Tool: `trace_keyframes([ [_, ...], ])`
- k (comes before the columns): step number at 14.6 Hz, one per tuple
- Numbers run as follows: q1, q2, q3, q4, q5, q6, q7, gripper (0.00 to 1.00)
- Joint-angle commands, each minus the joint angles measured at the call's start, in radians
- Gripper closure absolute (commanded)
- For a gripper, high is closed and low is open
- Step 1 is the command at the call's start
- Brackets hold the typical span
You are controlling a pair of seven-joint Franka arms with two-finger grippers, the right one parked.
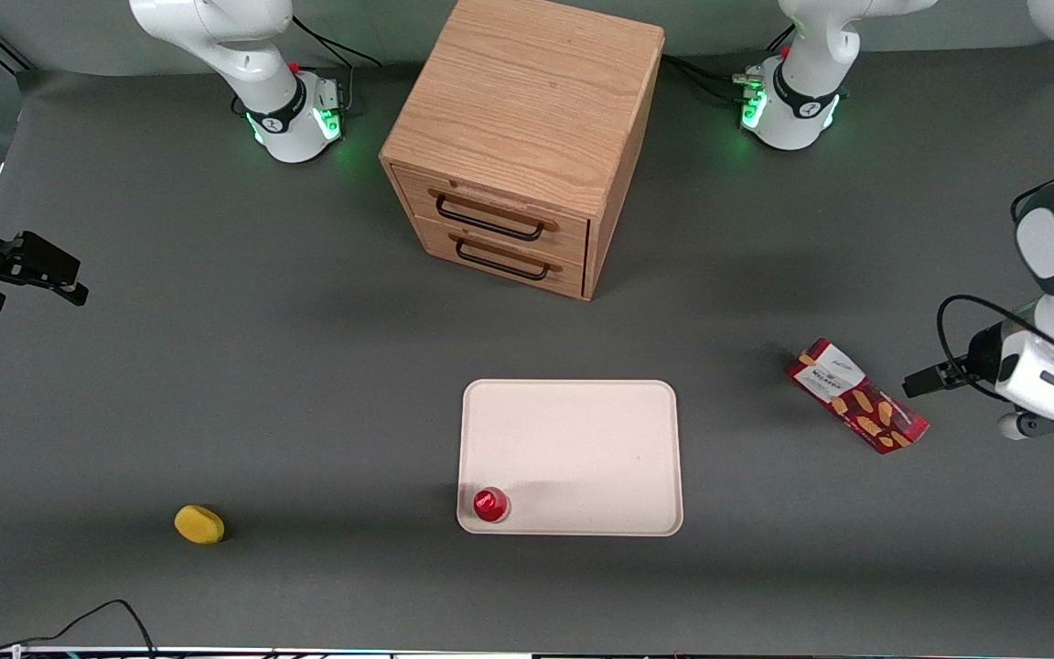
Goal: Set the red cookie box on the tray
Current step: 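Close the left gripper on the cookie box's end and lift it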
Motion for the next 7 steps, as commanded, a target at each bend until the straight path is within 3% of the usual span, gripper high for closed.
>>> trace_keyframes([
  [1, 0.000, 0.000, -0.006, -0.068, -0.017, 0.092, -0.038, 0.00],
  [7, 0.000, 0.062, -0.006, -0.090, -0.024, 0.153, -0.038, 0.00],
])
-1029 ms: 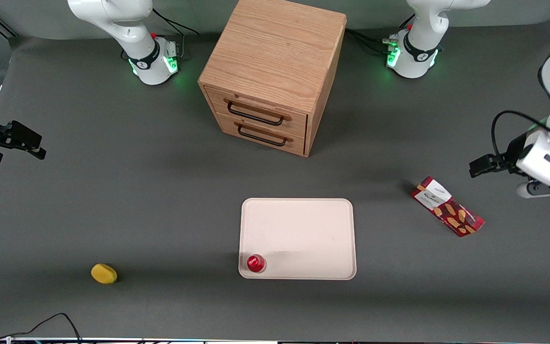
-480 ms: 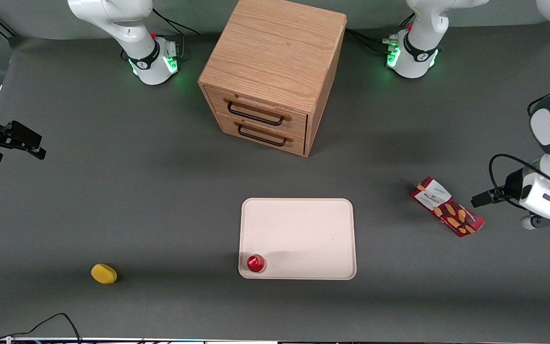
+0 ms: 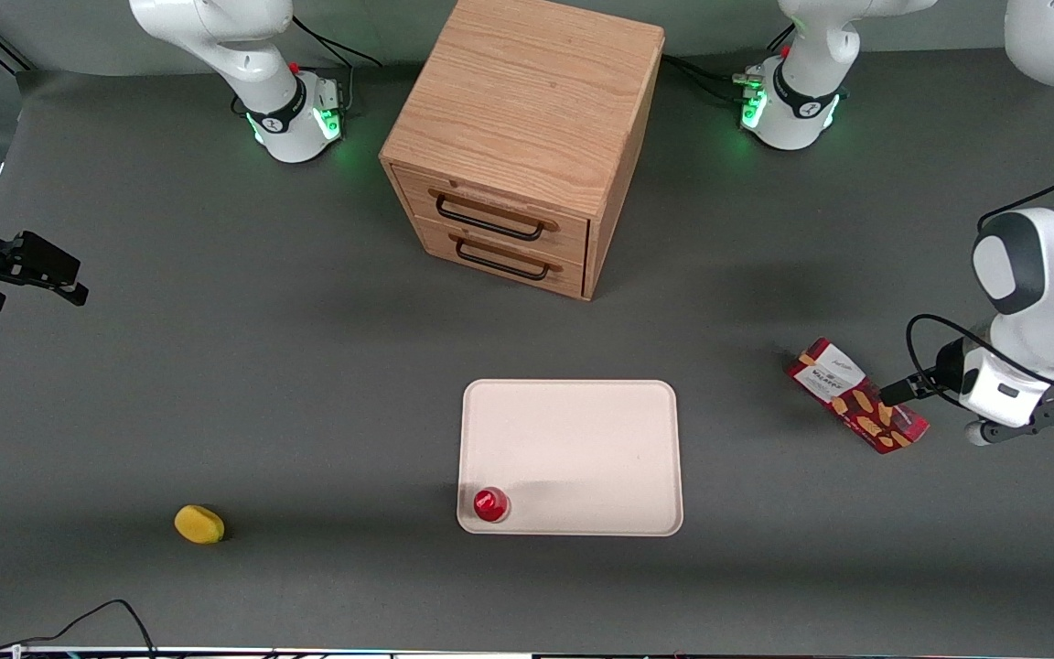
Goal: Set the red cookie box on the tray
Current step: 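Close the left gripper on the cookie box's end and lift it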
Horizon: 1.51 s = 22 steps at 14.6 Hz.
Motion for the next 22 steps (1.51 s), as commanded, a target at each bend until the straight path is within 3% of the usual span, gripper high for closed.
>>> trace_keyframes([
  [1, -0.002, 0.018, -0.004, -0.029, -0.017, 0.068, -0.013, 0.00],
  [6, 0.000, 0.057, -0.004, -0.107, -0.018, 0.210, -0.013, 0.00],
  [9, -0.002, 0.057, -0.007, -0.148, -0.023, 0.257, -0.013, 0.09],
  [11, -0.002, 0.057, -0.007, -0.158, -0.024, 0.265, -0.013, 0.29],
  [14, -0.006, 0.055, -0.008, -0.191, -0.028, 0.314, -0.019, 0.86],
  [15, -0.009, 0.055, -0.008, -0.199, -0.040, 0.329, -0.021, 1.00],
  [22, -0.012, 0.035, -0.010, -0.178, -0.044, 0.294, -0.015, 1.00],
])
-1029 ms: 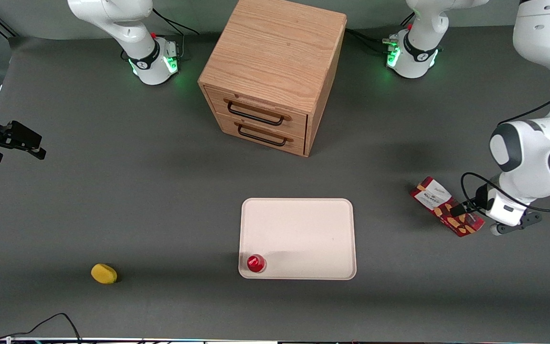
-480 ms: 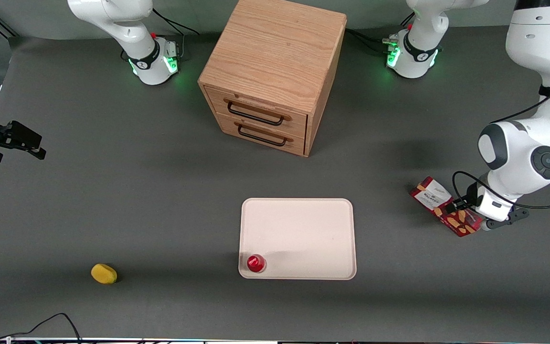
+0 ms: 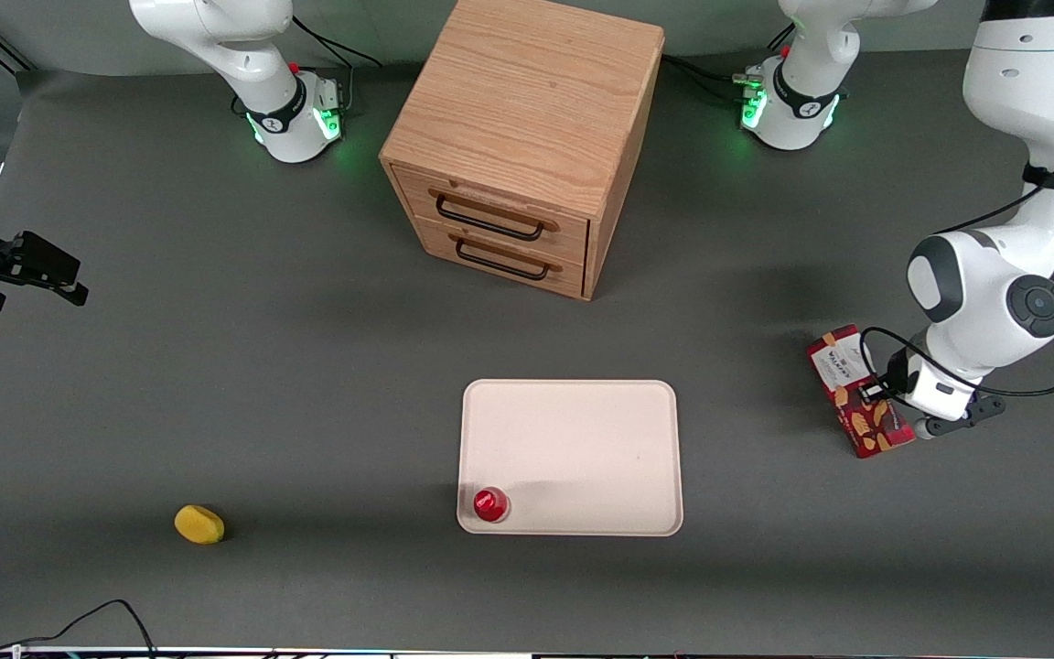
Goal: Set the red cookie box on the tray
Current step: 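Carry the held cookie box with the left gripper over the white tray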
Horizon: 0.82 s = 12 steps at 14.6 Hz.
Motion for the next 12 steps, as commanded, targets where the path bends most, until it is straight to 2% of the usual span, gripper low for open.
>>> trace_keyframes([
  [1, -0.008, -0.059, 0.003, 0.006, -0.011, -0.062, -0.008, 1.00],
  [8, -0.005, -0.197, 0.005, 0.213, 0.002, -0.528, 0.005, 1.00],
  [12, -0.007, -0.254, 0.005, 0.406, 0.015, -0.811, 0.008, 1.00],
])
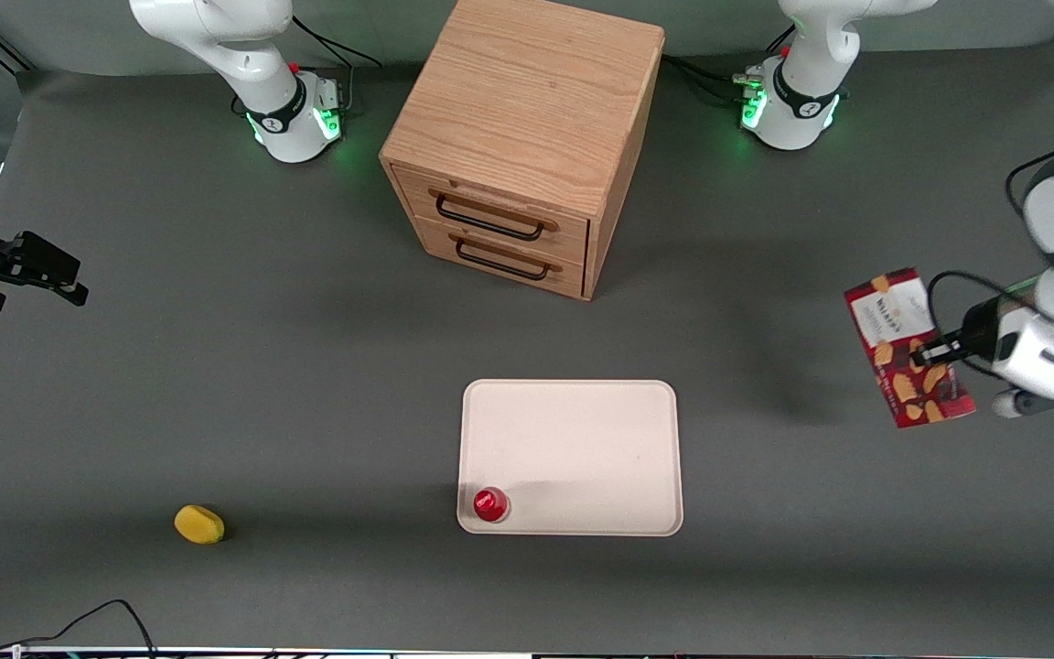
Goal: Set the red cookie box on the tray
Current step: 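Carry the held cookie box with the left gripper over the white tray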
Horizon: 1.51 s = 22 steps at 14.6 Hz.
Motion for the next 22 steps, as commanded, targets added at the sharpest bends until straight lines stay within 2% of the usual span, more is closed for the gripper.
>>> trace_keyframes([
  [1, -0.008, -0.025, 0.004, 0.146, 0.012, -0.185, 0.007, 1.00],
  [7, -0.025, -0.037, -0.019, 0.264, 0.012, -0.295, 0.005, 1.00],
  [9, -0.037, -0.032, -0.080, 0.270, 0.012, -0.292, -0.069, 1.00],
  [11, -0.059, -0.017, -0.146, 0.290, 0.048, -0.276, -0.181, 1.00],
  [13, -0.101, 0.032, -0.199, 0.331, 0.071, -0.272, -0.310, 1.00],
  [15, -0.183, 0.104, -0.214, 0.405, 0.125, -0.272, -0.405, 1.00],
  [18, -0.243, 0.216, -0.214, 0.503, 0.127, -0.237, -0.467, 1.00],
  [22, -0.322, 0.333, -0.213, 0.507, 0.148, -0.076, -0.570, 1.00],
])
